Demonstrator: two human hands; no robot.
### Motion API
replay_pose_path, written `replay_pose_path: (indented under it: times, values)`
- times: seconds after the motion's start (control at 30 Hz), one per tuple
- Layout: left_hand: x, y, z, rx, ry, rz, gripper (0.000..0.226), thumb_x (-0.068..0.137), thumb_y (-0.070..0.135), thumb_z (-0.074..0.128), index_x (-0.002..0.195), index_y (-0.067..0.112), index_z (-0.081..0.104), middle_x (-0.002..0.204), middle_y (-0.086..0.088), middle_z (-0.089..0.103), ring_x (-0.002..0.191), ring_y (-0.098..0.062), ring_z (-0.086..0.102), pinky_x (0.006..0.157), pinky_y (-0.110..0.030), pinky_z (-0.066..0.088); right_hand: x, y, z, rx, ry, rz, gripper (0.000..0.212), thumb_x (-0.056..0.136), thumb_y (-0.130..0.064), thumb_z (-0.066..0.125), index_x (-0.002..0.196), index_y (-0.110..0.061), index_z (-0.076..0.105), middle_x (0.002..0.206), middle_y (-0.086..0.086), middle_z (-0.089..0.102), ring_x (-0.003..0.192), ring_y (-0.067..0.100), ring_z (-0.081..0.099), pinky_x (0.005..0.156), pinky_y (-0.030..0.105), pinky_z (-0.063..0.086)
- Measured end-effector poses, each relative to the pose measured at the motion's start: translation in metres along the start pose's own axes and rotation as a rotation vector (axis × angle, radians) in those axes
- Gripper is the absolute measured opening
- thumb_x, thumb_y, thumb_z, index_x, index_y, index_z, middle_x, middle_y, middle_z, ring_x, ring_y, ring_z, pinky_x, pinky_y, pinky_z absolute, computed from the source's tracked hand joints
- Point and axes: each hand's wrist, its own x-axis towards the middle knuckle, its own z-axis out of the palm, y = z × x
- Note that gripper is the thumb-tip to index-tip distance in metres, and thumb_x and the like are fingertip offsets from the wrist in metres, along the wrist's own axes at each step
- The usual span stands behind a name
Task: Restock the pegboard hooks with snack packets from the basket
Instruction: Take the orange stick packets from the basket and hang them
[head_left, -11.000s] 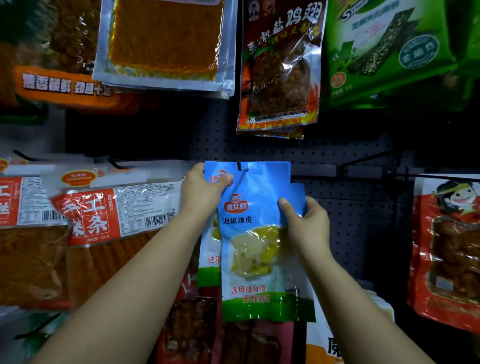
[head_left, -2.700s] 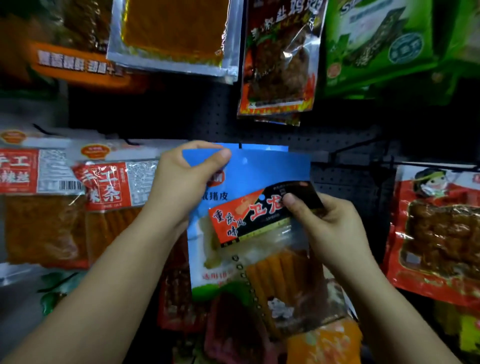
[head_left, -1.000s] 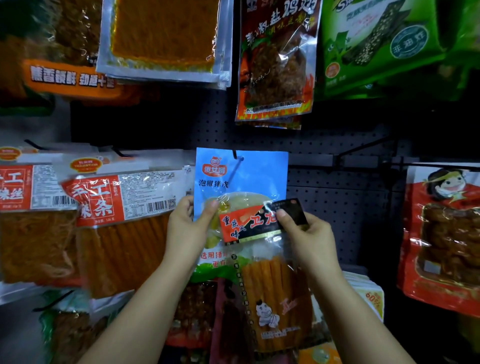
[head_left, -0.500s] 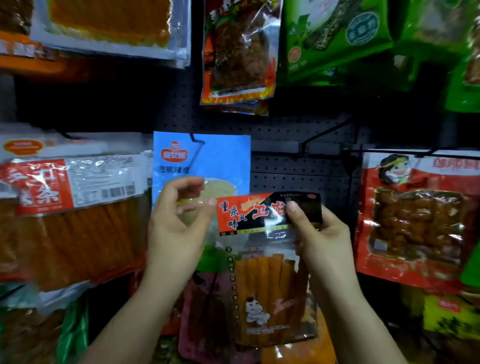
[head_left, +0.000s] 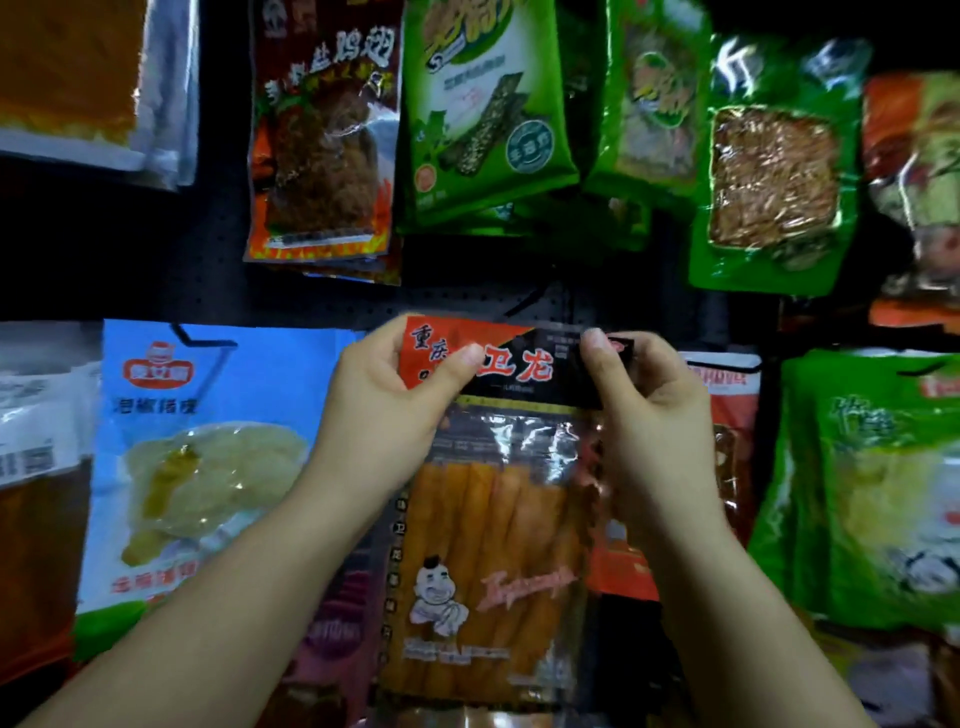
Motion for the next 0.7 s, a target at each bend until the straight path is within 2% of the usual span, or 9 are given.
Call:
replay_pose_path:
  times: [0.1, 0.17, 0.23, 0.3, 0.43, 0.57, 0.63, 0.7]
  values:
    - [0.016, 0.001, 0.012, -0.026, 0.023, -0.007, 0.013, 0.086, 0.028, 0.065, 0.075, 0.034, 0.065, 0.067, 0.017, 0.068, 0.057, 0.003, 0.059, 0.046, -0.014, 0.046, 0.022, -0.004, -0.003, -0.053, -0.015, -0.033, 0.022, 0.090, -0.036, 0.060, 0.080, -0.017, 0.066, 0.077, 0.009, 0.071, 0.075, 0.025, 0.068, 0.068, 0.048, 0.055]
    - [0.027, 0.004, 0.018, -0.041, 0.043, -0.008, 0.011, 0.086, 0.029, 0.065, 0.076, 0.032, 0.065, 0.069, 0.018, 0.069, 0.059, 0.002, 0.062, 0.046, -0.014, 0.045, 0.035, -0.008, -0.004, -0.081, -0.017, -0.087, 0.021, 0.093, -0.030, 0.059, 0.079, -0.015, 0.064, 0.077, 0.013, 0.069, 0.073, 0.029, 0.065, 0.068, 0.047, 0.053]
    - [0.036, 0.009, 0.021, -0.060, 0.058, 0.009, 0.012, 0.086, 0.028, 0.066, 0.074, 0.030, 0.065, 0.068, 0.018, 0.070, 0.059, 0.002, 0.062, 0.045, -0.013, 0.045, 0.046, -0.012, -0.004, -0.079, -0.017, -0.119, 0.020, 0.093, -0.030, 0.059, 0.076, -0.020, 0.062, 0.070, 0.007, 0.065, 0.063, 0.022, 0.058, 0.059, 0.038, 0.047]
    - [0.043, 0.014, 0.024, -0.069, 0.060, 0.026, 0.013, 0.086, 0.026, 0.066, 0.073, 0.029, 0.064, 0.068, 0.018, 0.070, 0.058, 0.002, 0.062, 0.045, -0.013, 0.045, 0.055, -0.015, -0.005, -0.086, -0.019, -0.136, 0.021, 0.093, -0.030, 0.058, 0.074, -0.023, 0.060, 0.066, 0.000, 0.062, 0.059, 0.014, 0.054, 0.058, 0.033, 0.040]
    - [0.049, 0.017, 0.028, -0.062, 0.070, 0.035, 0.012, 0.087, 0.025, 0.065, 0.076, 0.027, 0.065, 0.069, 0.017, 0.070, 0.059, 0.003, 0.063, 0.044, -0.013, 0.044, 0.063, -0.017, -0.004, -0.153, -0.009, -0.155, 0.020, 0.093, -0.029, 0.058, 0.075, -0.022, 0.059, 0.071, -0.002, 0.067, 0.067, 0.017, 0.063, 0.060, 0.039, 0.050]
    - [0.052, 0.015, 0.029, -0.033, 0.087, 0.003, 0.012, 0.087, 0.028, 0.066, 0.075, 0.028, 0.063, 0.073, 0.011, 0.070, 0.061, -0.001, 0.064, 0.047, -0.015, 0.045, 0.065, -0.017, -0.001, -0.248, 0.002, -0.176, 0.022, 0.093, -0.031, 0.058, 0.072, -0.025, 0.056, 0.066, -0.003, 0.061, 0.062, 0.022, 0.060, 0.057, 0.045, 0.051]
    - [0.053, 0.015, 0.030, -0.022, 0.087, -0.004, 0.015, 0.087, 0.028, 0.066, 0.072, 0.028, 0.063, 0.070, 0.011, 0.069, 0.059, -0.005, 0.062, 0.047, -0.015, 0.046, 0.068, -0.016, -0.001, -0.293, 0.002, -0.194, 0.023, 0.093, -0.030, 0.058, 0.071, -0.026, 0.054, 0.063, -0.004, 0.058, 0.059, 0.021, 0.059, 0.055, 0.040, 0.050]
    - [0.054, 0.017, 0.031, -0.031, 0.080, -0.015, 0.017, 0.087, 0.027, 0.066, 0.071, 0.027, 0.062, 0.066, 0.012, 0.068, 0.056, -0.006, 0.061, 0.045, -0.015, 0.045, 0.071, -0.014, -0.002, -0.340, 0.016, -0.217, 0.021, 0.093, -0.029, 0.058, 0.073, -0.022, 0.055, 0.062, -0.008, 0.055, 0.058, 0.013, 0.057, 0.054, 0.027, 0.045]
